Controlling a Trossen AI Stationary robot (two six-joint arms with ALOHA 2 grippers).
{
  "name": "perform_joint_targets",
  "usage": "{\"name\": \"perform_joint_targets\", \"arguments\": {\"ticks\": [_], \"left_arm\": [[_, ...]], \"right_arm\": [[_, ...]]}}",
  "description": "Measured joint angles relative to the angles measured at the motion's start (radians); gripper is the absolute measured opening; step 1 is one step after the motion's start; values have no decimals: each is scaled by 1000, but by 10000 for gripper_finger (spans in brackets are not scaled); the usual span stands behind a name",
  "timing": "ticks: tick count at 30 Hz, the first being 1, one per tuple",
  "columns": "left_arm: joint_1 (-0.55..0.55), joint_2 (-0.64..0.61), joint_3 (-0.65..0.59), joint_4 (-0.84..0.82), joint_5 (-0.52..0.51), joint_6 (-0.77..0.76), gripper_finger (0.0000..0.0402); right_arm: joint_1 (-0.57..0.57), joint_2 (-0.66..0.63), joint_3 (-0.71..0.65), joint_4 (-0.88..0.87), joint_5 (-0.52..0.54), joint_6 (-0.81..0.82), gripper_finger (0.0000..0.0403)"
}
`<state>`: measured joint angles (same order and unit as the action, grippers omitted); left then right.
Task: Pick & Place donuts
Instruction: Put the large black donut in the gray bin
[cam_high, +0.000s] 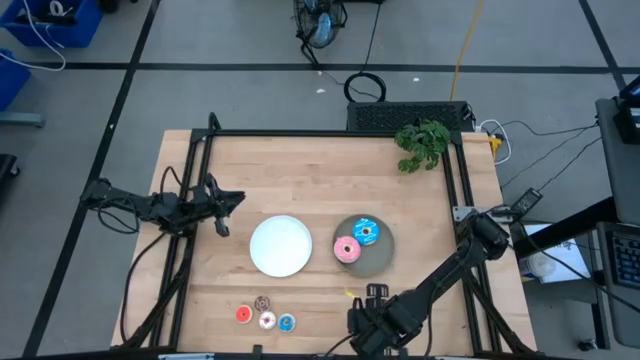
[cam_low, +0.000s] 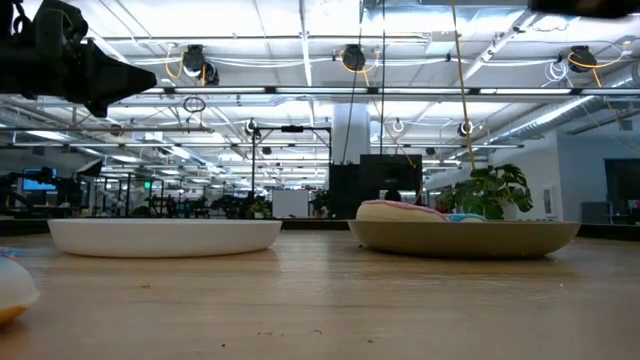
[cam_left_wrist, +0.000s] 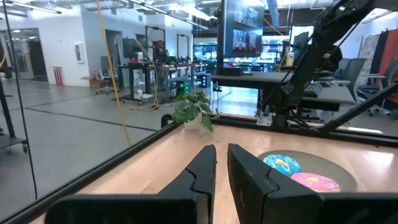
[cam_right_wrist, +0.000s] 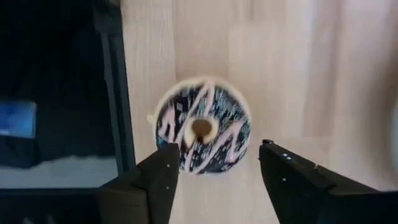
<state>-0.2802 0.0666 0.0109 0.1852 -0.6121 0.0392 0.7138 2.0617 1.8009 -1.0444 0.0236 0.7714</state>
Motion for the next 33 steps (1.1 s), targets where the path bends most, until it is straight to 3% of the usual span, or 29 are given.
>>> {"name": "perform_joint_targets", "arguments": {"ticks": [5,17,33], "left_arm": [[0,0,0,0,0,1,49],[0,0,0,-1,8,-16,49],[0,0,0,-1,9,0,49]], "right_arm": [[-14,0,-83,82,-55,35,229],[-30,0,-132,116,-21,2,235],[-36,-8,-335,336,-25,-20,235]]}}
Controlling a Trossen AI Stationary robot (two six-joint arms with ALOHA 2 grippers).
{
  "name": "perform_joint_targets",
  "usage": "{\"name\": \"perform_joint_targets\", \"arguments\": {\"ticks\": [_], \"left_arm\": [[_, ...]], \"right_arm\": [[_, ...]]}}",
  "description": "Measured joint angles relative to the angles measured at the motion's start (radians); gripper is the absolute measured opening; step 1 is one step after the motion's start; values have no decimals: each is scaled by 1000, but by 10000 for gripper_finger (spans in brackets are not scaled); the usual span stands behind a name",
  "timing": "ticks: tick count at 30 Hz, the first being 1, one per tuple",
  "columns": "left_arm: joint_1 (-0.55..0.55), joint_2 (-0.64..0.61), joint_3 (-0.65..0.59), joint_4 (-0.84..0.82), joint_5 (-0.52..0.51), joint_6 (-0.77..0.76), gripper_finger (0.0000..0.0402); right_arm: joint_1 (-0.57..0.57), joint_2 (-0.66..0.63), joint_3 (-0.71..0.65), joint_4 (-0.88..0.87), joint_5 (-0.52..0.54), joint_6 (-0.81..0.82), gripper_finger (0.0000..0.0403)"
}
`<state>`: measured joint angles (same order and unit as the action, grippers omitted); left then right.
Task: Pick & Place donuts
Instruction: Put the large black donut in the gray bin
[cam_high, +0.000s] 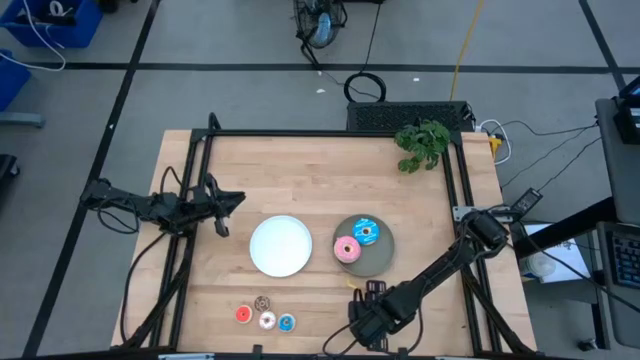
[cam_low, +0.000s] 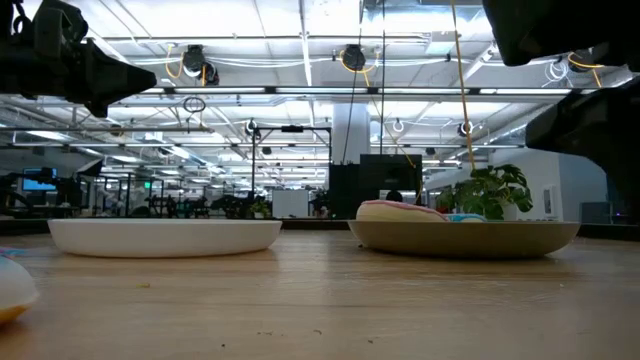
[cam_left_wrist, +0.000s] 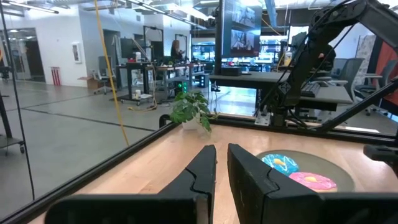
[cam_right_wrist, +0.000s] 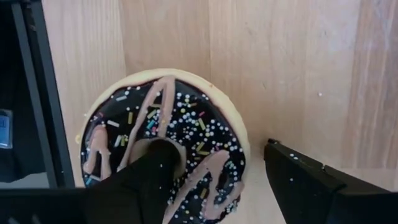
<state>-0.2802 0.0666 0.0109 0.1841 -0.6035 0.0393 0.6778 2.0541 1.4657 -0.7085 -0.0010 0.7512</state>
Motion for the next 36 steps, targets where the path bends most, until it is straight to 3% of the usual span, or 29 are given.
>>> {"name": "perform_joint_targets", "arguments": {"ticks": [6,9,22,30,36], "left_arm": [[0,0,0,0,0,1,49],[0,0,0,0,0,1,49],[0,0,0,0,0,1,49],[0,0,0,0,0,1,49],[0,0,0,0,0,1,49]], "right_arm": [[0,1,-29,3,-18,45,232],[-5,3,-36,-2,-65,47,209],[-44,-61,-44,-32,-82,20,15],[-59,-191,-40,-58,-83,3,22],[-65,-305,37,-83,-101,-47,10]]}}
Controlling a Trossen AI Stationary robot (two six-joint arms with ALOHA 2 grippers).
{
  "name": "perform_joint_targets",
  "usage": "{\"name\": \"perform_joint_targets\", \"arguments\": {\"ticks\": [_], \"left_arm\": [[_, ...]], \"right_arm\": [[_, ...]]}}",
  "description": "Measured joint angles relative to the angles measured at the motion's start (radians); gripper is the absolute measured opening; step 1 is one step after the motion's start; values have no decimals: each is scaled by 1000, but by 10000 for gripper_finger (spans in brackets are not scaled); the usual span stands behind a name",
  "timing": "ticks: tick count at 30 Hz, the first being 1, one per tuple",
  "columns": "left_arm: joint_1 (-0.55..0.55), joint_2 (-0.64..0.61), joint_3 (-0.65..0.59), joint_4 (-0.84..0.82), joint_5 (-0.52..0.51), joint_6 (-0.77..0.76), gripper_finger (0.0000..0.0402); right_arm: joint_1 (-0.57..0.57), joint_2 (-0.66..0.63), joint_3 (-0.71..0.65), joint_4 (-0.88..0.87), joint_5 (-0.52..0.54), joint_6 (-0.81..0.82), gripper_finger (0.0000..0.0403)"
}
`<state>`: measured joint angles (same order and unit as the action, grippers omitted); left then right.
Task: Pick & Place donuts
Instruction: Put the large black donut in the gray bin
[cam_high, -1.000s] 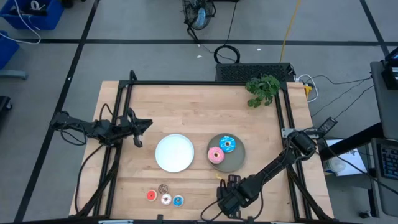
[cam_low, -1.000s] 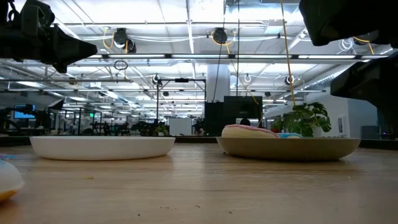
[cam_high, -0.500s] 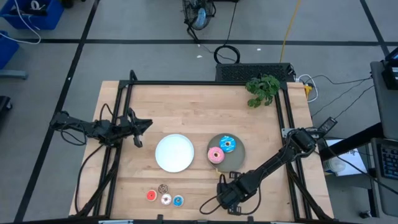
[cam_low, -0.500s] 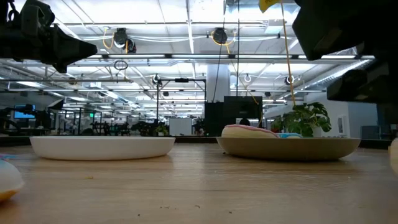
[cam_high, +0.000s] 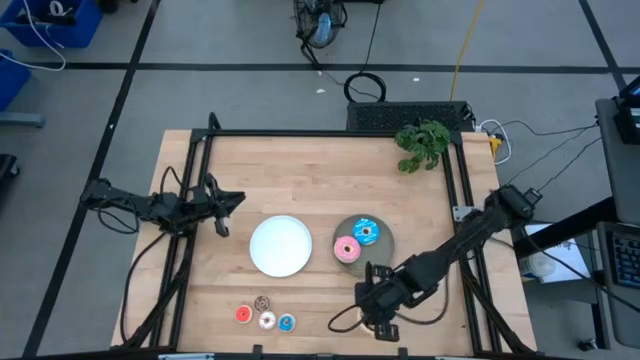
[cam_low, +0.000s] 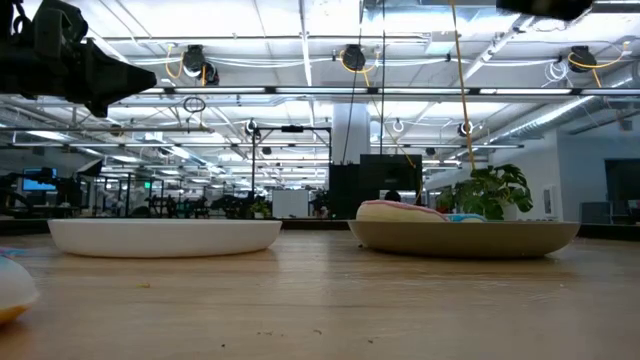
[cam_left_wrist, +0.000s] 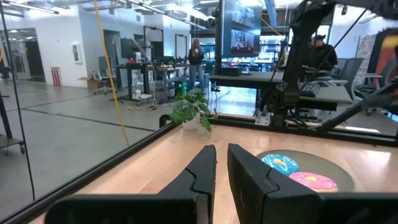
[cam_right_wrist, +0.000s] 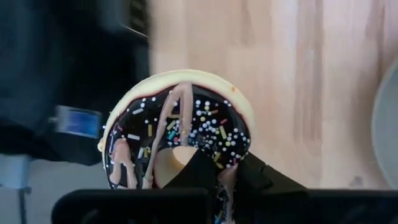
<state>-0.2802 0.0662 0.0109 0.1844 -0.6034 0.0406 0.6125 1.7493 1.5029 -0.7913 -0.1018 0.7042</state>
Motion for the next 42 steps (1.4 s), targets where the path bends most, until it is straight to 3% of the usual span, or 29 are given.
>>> {"name": "perform_joint_targets", "arguments": {"ticks": [8,12,19,35,42], "left_arm": [[0,0,0,0,0,9,49],[0,0,0,-1,0,8,49],[0,0,0,-1,-1,8,49],[0,0,0,-1,-1,17,49],[0,0,0,-1,-2,11,49]], "right_arm": [[0,-54,202,-230,152,4,10],[-4,-51,269,-308,156,21,10],[-5,-49,240,-468,184,77,11],[-15,-48,180,-455,180,70,14],[-114,-48,180,-456,236,82,14]]}}
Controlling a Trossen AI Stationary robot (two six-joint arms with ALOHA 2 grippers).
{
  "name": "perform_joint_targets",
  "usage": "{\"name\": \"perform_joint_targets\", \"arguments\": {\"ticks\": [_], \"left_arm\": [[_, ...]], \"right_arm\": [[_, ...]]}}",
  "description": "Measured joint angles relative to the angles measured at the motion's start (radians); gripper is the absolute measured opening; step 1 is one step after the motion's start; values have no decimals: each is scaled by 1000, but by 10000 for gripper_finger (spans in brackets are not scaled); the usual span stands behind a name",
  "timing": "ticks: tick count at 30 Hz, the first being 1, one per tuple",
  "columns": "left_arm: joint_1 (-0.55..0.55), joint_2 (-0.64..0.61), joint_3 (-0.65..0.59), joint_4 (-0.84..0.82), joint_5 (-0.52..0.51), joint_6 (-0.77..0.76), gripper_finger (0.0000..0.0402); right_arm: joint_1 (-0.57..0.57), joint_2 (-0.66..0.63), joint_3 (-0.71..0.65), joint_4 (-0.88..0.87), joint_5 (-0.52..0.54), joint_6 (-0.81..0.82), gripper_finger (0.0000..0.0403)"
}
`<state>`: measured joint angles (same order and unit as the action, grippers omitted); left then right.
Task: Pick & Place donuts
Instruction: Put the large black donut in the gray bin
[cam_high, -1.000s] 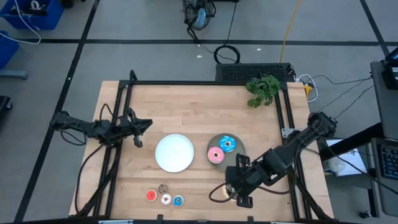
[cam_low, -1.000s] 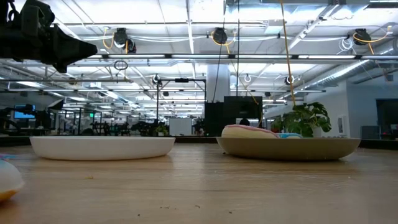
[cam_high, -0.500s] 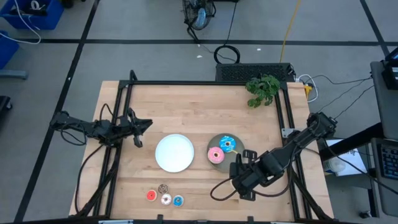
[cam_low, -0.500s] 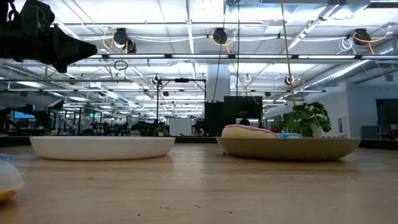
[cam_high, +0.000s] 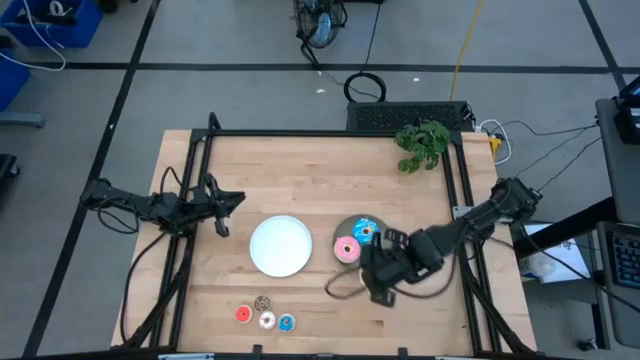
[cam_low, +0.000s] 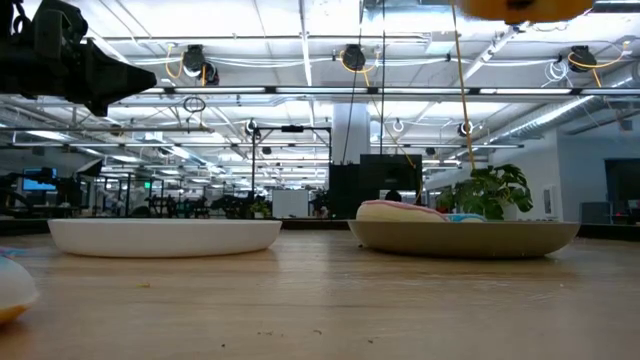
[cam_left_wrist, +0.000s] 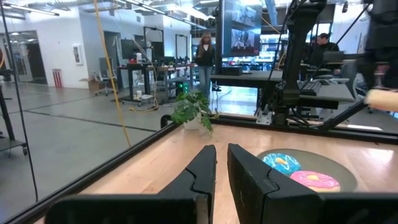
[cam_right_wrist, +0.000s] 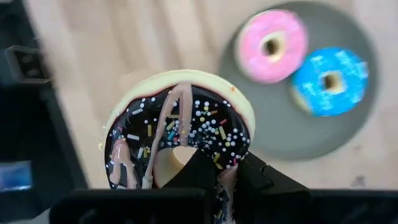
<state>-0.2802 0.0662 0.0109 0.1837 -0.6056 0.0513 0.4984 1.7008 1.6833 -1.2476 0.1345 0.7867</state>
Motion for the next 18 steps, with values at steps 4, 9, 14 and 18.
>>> {"name": "perform_joint_targets", "arguments": {"ticks": [4,9,14,18], "left_arm": [[0,0,0,0,0,2,49],[0,0,0,1,-1,33,49],[0,0,0,0,-1,42,49],[0,0,0,1,-1,42,49]], "right_arm": [[-77,12,-3,-4,-3,-60,14],[-168,37,-75,24,-62,-169,15],[-252,46,-215,72,-138,-224,15],[-291,46,-327,163,-208,-249,15]]}}
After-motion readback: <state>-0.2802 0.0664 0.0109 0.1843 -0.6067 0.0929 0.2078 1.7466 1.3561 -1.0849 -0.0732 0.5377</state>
